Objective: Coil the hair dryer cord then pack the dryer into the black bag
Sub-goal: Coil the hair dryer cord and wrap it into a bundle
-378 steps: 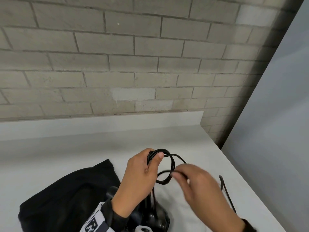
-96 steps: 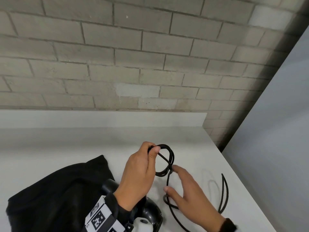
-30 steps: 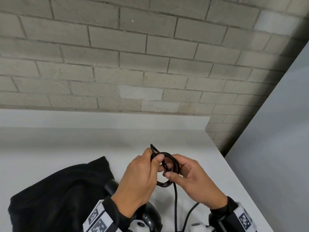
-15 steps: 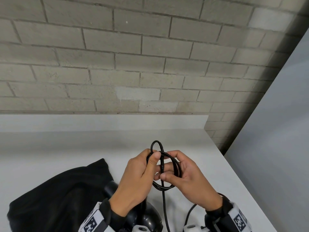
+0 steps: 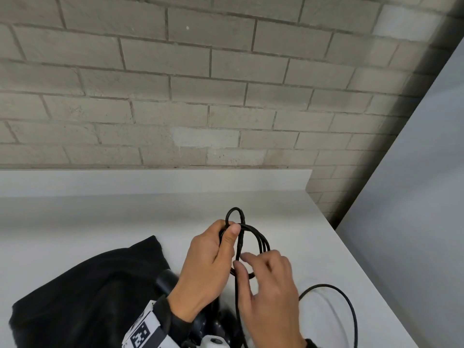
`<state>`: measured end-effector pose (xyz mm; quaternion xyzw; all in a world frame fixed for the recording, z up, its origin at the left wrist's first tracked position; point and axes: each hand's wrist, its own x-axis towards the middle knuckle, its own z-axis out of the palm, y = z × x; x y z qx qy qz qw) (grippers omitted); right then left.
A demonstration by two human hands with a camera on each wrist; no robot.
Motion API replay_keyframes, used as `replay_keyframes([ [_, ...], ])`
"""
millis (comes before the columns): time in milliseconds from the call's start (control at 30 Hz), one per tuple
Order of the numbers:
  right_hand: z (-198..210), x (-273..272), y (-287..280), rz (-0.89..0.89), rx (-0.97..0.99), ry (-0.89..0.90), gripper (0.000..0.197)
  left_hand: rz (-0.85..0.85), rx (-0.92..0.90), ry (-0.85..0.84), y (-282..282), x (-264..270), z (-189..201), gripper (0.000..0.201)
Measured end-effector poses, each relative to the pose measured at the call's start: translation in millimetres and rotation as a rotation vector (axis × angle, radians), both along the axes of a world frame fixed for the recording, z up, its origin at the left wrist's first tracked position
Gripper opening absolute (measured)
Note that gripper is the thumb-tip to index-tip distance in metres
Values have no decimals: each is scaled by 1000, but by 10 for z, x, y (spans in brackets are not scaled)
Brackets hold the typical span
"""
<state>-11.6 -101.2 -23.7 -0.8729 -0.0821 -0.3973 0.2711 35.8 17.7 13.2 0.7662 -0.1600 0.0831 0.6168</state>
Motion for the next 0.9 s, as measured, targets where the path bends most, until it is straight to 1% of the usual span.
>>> replay_keyframes([
  [67, 25, 11, 23, -2, -3, 204, 29, 6, 16, -11, 1, 12, -14, 36],
  [133, 60, 33, 10, 61, 97, 353, 32, 16, 34, -26, 3, 20, -26, 39],
  [233, 161, 65, -29, 183, 285, 510, 18, 44, 86, -72, 3, 36, -44, 41],
  [333, 242, 45, -75, 247, 420, 589, 19, 66, 144, -132, 3, 32, -56, 43],
  [500, 440, -20, -217, 322, 645, 702, 24, 90, 219, -188, 6, 27, -52, 56],
  [567, 567, -46, -279, 369, 681, 756, 27, 110, 247, -211, 19, 43, -48, 57],
  [700, 812, -80, -435, 442, 740, 785, 30, 117, 286, -243, 19, 48, -59, 55],
  [767, 909, -90, -518, 504, 851, 819, 29, 110, 290, -251, 6, 50, -69, 54],
  [833, 987, -106, -610, 594, 1007, 867, 26, 108, 274, -243, 9, 56, -76, 54],
  [867, 1027, -115, -661, 654, 1084, 889, 26, 109, 266, -239, 13, 61, -74, 54],
  [900, 1061, -113, -718, 715, 1152, 905, 32, 111, 261, -236, 17, 67, -70, 54],
])
